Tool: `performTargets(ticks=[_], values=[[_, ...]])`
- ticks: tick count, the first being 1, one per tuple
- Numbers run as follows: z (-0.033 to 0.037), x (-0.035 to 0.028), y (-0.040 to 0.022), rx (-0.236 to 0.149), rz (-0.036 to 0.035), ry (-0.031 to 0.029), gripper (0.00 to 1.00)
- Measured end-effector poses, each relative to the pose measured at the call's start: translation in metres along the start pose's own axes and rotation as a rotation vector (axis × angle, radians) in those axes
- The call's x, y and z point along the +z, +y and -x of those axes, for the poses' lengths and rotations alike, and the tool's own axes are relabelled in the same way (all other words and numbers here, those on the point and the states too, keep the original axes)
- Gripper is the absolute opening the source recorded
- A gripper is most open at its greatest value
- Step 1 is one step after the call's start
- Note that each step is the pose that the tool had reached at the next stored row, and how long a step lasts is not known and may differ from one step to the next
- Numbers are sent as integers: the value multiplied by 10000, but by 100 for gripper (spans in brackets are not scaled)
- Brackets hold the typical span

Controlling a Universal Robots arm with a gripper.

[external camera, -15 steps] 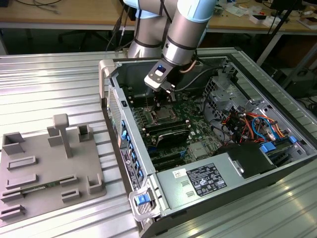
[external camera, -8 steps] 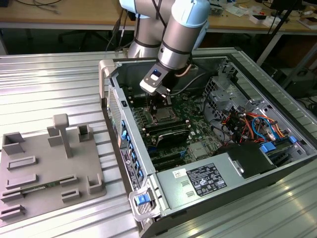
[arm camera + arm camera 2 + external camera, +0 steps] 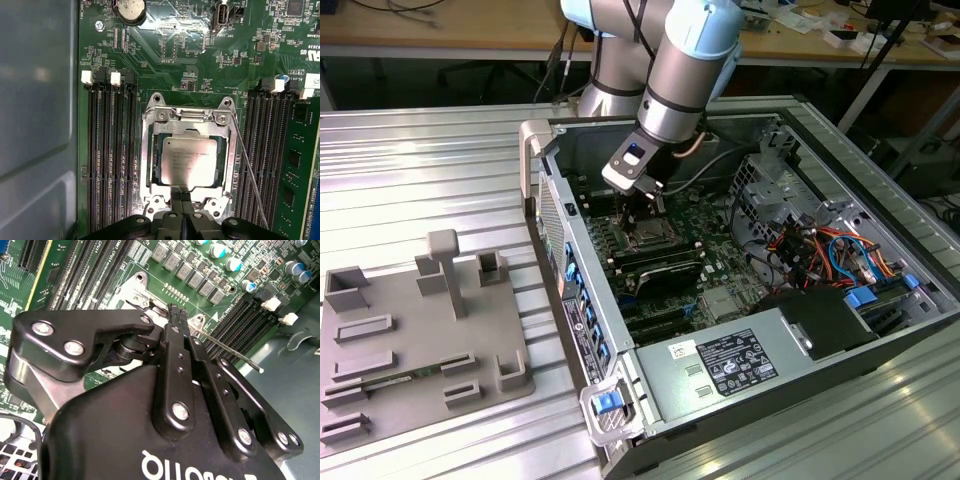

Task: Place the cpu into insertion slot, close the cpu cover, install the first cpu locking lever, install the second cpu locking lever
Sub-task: 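Close the cpu cover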

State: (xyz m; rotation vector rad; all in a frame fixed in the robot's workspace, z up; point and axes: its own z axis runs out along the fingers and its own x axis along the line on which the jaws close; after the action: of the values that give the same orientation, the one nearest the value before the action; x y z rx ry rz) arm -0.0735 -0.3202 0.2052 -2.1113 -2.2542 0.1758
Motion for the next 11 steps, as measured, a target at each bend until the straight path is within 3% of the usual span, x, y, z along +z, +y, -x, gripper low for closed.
performTargets(ticks=[7, 11], values=[[1, -78, -10, -52, 71, -12, 11], [2, -85, 11, -103, 89, -19, 11]])
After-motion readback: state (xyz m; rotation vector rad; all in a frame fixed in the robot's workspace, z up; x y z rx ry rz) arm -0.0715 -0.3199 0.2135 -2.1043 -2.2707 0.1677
